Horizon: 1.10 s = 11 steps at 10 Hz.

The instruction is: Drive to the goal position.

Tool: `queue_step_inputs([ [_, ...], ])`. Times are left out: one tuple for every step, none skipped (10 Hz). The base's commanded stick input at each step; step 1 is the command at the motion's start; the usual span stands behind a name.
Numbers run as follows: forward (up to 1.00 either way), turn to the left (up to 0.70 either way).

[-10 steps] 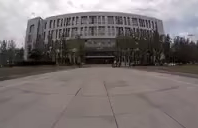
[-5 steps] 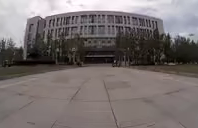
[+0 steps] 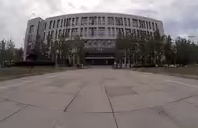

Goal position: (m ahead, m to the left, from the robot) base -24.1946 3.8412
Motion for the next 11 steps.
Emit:
queue_step_inputs([
  [0.70,0.00],
  [0.70,0.00],
  [0.18,0.00],
  [0.00,0.00],
  [0.00,0.05],
  [0.00,0.39],
  [0.00,0.70],
  [0.00,0.70],
  [0.00,0.70],
  [0.00,0.70],
  [0.00,0.70],
])
